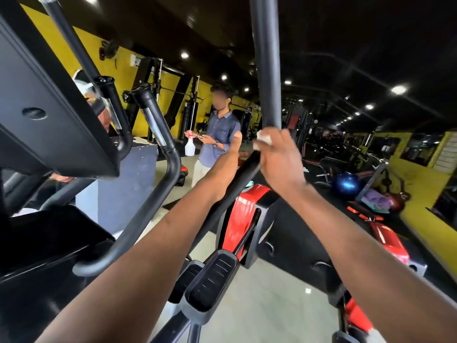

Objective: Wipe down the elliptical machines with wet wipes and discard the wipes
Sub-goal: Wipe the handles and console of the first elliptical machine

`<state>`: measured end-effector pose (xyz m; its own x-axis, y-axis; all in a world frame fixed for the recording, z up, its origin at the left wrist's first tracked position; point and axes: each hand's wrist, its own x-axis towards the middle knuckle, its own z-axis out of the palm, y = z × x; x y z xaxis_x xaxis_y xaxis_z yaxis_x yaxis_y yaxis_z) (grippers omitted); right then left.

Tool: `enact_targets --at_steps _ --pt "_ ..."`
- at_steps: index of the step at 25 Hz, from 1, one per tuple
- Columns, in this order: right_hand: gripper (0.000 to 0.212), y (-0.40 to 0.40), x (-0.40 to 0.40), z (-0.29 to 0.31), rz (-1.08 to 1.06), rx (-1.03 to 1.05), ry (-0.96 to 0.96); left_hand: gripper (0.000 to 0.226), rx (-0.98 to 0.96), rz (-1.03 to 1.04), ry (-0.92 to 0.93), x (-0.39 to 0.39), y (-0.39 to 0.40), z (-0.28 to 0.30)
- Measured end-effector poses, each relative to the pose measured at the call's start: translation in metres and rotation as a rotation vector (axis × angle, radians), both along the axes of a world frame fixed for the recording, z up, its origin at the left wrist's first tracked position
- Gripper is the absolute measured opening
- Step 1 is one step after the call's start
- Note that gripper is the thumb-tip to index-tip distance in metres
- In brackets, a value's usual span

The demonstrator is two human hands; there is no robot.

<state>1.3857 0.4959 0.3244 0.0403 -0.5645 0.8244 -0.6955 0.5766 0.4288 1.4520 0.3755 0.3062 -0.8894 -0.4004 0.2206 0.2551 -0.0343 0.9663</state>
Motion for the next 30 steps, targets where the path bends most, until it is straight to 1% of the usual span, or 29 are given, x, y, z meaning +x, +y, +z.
enact_targets --at_steps 1,2,4,5,6,8,10,12,14,15,16,18,19,20,21,22,24,25,26,28,29,30 --pt "0.029 0.000 -0.005 0.011 -0.060 -0.041 0.014 0.068 0.011 0.000 0.008 -0.003 0.001 0.001" --pt "0.035 -0.002 -0.006 0.008 -0.077 -0.050 -0.013 0.066 0.016 0.000 0.019 -0.006 0.000 0.002" --pt "0.038 -0.007 -0.002 -0.015 0.006 -0.004 -0.125 0.060 0.034 0.021 0.044 -0.010 -0.001 0.006" --pt "0.037 -0.004 -0.001 -0.024 0.089 0.033 -0.179 0.058 0.037 0.035 0.050 -0.012 -0.002 0.008" --pt "0.036 0.001 -0.001 -0.024 0.165 0.076 -0.208 0.058 0.032 0.039 0.058 -0.014 -0.003 0.010" --pt "0.033 0.014 -0.010 -0.003 0.195 0.113 -0.185 0.060 0.009 0.043 0.067 -0.015 0.001 0.017" --pt "0.030 0.018 -0.017 0.016 0.204 -0.012 -0.185 0.065 -0.002 0.071 0.087 -0.017 0.007 0.027" --pt "0.027 0.013 -0.014 0.004 0.236 -0.140 -0.260 0.076 0.022 0.051 0.121 -0.021 0.013 0.033" --pt "0.025 0.013 -0.012 -0.018 0.268 -0.148 -0.290 0.076 0.021 0.002 0.150 -0.031 0.014 0.032" --pt "0.024 0.015 -0.012 -0.017 0.277 -0.149 -0.306 0.079 0.017 0.001 0.135 -0.033 0.015 0.031" --pt "0.022 0.018 -0.014 -0.008 0.283 -0.203 -0.333 0.084 0.011 0.004 0.134 -0.032 0.016 0.031" --pt "0.018 0.018 -0.019 0.019 0.271 -0.464 -0.358 0.083 -0.012 0.020 0.133 -0.027 0.018 0.030" --pt "0.017 0.016 -0.019 0.025 0.263 -0.544 -0.376 0.081 -0.010 0.025 0.126 -0.024 0.019 0.030" --pt "0.017 0.011 -0.018 0.019 0.266 -0.561 -0.401 0.082 -0.010 0.021 0.131 -0.021 0.019 0.031" --pt "0.017 0.005 -0.016 0.004 0.270 -0.520 -0.420 0.083 -0.012 0.016 0.131 -0.021 0.019 0.030" --pt "0.017 0.003 -0.013 -0.014 0.277 -0.429 -0.413 0.082 -0.022 0.004 0.139 -0.020 0.019 0.030" --pt "0.020 0.012 -0.010 -0.027 0.275 -0.266 -0.343 0.081 -0.015 0.013 0.153 -0.022 0.018 0.028" --pt "0.019 0.016 -0.013 -0.018 0.280 -0.244 -0.305 0.086 -0.006 0.030 0.162 -0.025 0.017 0.027" --pt "0.019 0.018 -0.016 -0.005 0.282 -0.277 -0.270 0.096 -0.004 0.036 0.168 -0.031 0.018 0.026" --pt "0.025 0.016 -0.014 0.010 0.258 -0.355 -0.283 0.112 -0.008 0.056 0.155 -0.036 0.018 0.024" --pt "0.026 0.013 -0.013 0.005 0.252 -0.335 -0.312 0.114 -0.021 0.054 0.144 -0.038 0.018 0.023" --pt "0.025 0.010 -0.011 -0.005 0.245 -0.268 -0.319 0.114 -0.042 0.046 0.137 -0.033 0.020 0.023"
